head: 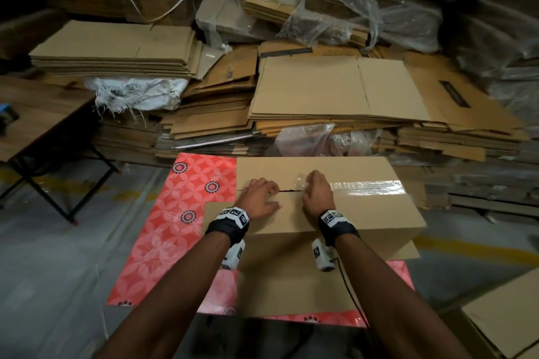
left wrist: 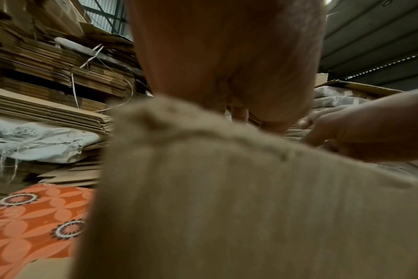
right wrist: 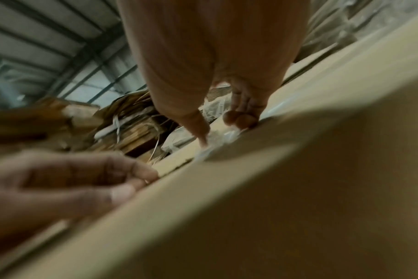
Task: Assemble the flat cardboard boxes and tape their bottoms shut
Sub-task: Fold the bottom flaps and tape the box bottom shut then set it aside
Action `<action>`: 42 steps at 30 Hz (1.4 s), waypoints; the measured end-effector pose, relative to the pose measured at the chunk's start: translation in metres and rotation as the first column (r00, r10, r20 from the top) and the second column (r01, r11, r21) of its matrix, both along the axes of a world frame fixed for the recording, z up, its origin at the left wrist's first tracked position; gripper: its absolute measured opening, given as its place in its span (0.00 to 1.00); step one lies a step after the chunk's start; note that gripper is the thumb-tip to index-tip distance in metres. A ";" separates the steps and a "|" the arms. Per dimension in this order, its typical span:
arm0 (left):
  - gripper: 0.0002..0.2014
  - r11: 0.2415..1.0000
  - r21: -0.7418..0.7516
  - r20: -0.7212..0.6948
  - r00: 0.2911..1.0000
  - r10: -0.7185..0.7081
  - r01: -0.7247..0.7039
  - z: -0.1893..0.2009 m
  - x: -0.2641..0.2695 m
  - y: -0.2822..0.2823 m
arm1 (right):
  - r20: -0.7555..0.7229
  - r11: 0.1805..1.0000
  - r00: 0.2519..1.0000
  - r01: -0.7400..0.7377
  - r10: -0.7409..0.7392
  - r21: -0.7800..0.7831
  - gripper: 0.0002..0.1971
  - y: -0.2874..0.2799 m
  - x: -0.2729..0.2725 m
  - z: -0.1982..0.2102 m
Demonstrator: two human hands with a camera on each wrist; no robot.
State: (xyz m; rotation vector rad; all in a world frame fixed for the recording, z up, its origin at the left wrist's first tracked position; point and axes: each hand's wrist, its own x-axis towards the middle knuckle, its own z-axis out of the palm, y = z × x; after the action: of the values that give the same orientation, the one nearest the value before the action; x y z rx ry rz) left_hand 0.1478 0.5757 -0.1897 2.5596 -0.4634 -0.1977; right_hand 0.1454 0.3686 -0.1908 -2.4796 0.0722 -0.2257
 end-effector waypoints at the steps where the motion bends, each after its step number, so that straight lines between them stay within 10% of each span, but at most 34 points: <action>1: 0.42 0.999 0.045 -0.020 1.000 -0.016 0.016 0.004 -0.002 -0.001 | 0.013 0.994 0.998 -0.066 0.068 -0.087 0.16 -0.002 -0.001 -0.005; 5: 0.74 0.936 0.327 -0.054 0.991 -0.121 0.133 0.017 -0.010 -0.007 | 0.078 0.975 0.977 -0.189 0.199 -0.116 0.17 -0.013 -0.010 -0.018; 14: 0.64 0.847 0.498 -0.023 0.979 -0.201 0.185 0.040 -0.010 -0.022 | 0.025 0.960 0.979 -0.191 0.201 -0.205 0.10 -0.025 0.004 -0.017; 18: 0.65 0.838 0.506 -0.062 0.978 -0.200 0.203 0.044 -0.009 -0.025 | 0.029 0.978 0.992 -0.126 0.123 0.165 0.07 -0.020 0.006 -0.014; 26: 0.65 0.830 0.516 -0.083 0.977 -0.196 0.211 0.052 -0.009 -0.017 | -0.125 0.644 0.992 0.116 -0.032 0.756 0.17 -0.049 0.012 0.000; 33: 0.65 0.831 0.518 -0.112 0.979 -0.169 0.203 0.059 -0.013 -0.020 | -0.087 0.926 0.996 0.011 0.024 0.377 0.15 -0.066 0.011 0.000; 36: 0.63 0.831 0.518 -0.122 0.979 -0.163 0.202 0.061 -0.014 -0.022 | -0.149 0.952 0.981 0.157 -0.121 0.264 0.03 -0.070 0.010 0.005; 42: 0.61 0.814 0.539 -0.145 0.976 -0.162 0.215 0.059 -0.010 -0.027 | -0.132 0.977 0.968 0.212 -0.215 -0.038 0.12 -0.072 0.007 0.006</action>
State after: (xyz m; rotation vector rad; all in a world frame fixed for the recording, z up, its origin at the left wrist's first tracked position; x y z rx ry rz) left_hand 0.1381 0.5488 -0.1309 3.0457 -0.7129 -0.6015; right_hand 0.1524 0.2969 -0.1852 -2.5071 0.3975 -0.1492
